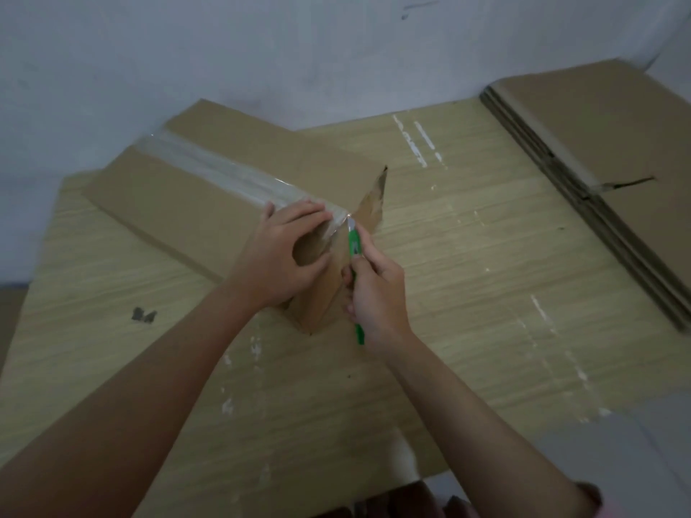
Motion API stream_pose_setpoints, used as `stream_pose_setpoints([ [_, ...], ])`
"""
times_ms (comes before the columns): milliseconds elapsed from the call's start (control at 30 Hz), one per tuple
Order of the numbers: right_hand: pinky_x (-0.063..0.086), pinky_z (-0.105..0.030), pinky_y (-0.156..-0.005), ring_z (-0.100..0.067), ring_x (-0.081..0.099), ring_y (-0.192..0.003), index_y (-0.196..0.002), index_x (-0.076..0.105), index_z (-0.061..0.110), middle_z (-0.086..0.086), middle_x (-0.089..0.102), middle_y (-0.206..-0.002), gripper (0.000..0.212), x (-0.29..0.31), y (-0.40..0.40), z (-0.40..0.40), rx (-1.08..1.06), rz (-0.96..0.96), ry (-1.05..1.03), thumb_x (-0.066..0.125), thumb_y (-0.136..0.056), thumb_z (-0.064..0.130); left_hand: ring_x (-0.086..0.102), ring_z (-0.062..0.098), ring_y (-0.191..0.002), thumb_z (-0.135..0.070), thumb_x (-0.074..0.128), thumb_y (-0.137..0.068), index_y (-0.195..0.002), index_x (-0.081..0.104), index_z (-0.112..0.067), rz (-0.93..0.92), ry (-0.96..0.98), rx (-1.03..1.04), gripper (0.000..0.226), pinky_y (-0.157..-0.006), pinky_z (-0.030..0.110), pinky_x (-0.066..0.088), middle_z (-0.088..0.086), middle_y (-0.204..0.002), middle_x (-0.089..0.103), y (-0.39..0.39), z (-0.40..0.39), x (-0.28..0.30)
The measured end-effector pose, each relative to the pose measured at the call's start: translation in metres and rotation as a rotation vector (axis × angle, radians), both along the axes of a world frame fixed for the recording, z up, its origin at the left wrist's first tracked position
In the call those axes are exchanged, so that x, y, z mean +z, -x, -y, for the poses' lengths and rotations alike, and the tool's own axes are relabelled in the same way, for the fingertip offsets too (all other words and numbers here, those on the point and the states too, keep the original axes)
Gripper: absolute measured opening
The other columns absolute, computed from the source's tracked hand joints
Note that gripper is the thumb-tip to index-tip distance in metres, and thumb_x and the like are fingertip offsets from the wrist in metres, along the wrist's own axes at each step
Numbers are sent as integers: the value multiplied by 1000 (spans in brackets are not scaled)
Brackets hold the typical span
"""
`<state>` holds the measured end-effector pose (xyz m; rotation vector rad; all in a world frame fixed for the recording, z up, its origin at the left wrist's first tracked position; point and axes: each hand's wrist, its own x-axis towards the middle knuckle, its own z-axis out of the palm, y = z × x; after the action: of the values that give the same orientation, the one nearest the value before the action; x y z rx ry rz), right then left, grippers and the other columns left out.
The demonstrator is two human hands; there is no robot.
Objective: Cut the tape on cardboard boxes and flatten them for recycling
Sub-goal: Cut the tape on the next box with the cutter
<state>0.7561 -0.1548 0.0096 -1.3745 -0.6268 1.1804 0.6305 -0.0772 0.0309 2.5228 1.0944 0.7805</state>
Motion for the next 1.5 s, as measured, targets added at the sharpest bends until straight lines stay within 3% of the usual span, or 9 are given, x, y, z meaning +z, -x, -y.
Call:
stream_pose_setpoints([
  [167, 30, -23, -80, 1, 36, -83, -136, 48, 31, 4, 43, -102, 58, -3, 8, -6, -103, -5, -4, 39, -80, 21, 42, 9, -126, -50, 50, -72, -123, 61, -11, -11, 3, -1, 64, -108, 27, 11, 4, -132, 56, -1, 0, 1],
  [267, 31, -19, -74, 2, 37, -78, -134, 49, 33, 3, 45, -100, 52, -4, 8, -7, -98, -10, 17, 40, -86, 14, 42, 9, -126, -50, 51, -73, -123, 61, -12, -12, 7, -4, 64, -107, 15, 6, 3, -132, 55, 0, -1, 1],
  [467, 34, -10, -42, 4, 42, -51, -135, 50, 26, 6, 51, -86, 47, 4, -3, -11, -4, -119, 51, 38, -97, 2, 44, 9, -126, -52, 47, -79, -122, 62, -13, -17, 27, 17, 61, -109, 33, 16, 2, -131, 57, -3, 0, 3],
  [667, 28, -15, -70, 8, 34, -74, -135, 50, 21, 20, 41, -81, 53, 0, -8, -18, 10, 129, 37, 40, -88, -2, 48, 15, -126, -29, 43, -89, -118, 65, -12, 9, 77, 83, 40, -112, 47, 22, 3, -127, 61, -10, -5, 5],
  [900, 30, -15, -62, 6, 36, -67, -135, 50, 24, 18, 42, -79, 53, 0, -4, -15, -10, 107, 35, 39, -90, -2, 51, 15, -122, -15, 45, -88, -114, 67, -10, 6, 34, 86, 35, -101, 31, 23, 4, -124, 63, -11, -7, 2],
  [1033, 28, -19, -74, 6, 32, -74, -133, 51, 27, 16, 42, -83, 58, -3, 6, -13, -44, 99, 22, 38, -84, 0, 52, 16, -122, -13, 46, -88, -115, 67, -10, -8, 15, 94, 34, -97, 26, 22, 4, -123, 64, -11, -7, 1],
  [1167, 26, -18, -74, 6, 32, -75, -133, 51, 26, 13, 44, -86, 55, -2, 8, -14, -47, 71, 29, 39, -86, 0, 52, 15, -120, -12, 46, -88, -114, 67, -9, -3, 9, 107, 34, -90, 15, 17, 5, -122, 64, -11, -7, 3],
  [1300, 26, -16, -71, 6, 31, -75, -135, 49, 27, 5, 44, -99, 55, 3, 9, -12, -15, 30, 37, 38, -89, -1, 53, 16, -120, -11, 46, -87, -113, 67, -8, -13, 7, 119, 34, -89, 17, 18, 7, -122, 64, -12, -7, 3],
  [1500, 26, -12, -62, 7, 30, -71, -136, 49, 24, 16, 38, -85, 57, 6, 8, -10, 40, -3, 93, 37, -87, -4, 53, 19, -120, -11, 45, -86, -113, 67, -7, -10, 18, 146, 35, -88, 21, 20, 8, -121, 64, -15, -6, 5],
])
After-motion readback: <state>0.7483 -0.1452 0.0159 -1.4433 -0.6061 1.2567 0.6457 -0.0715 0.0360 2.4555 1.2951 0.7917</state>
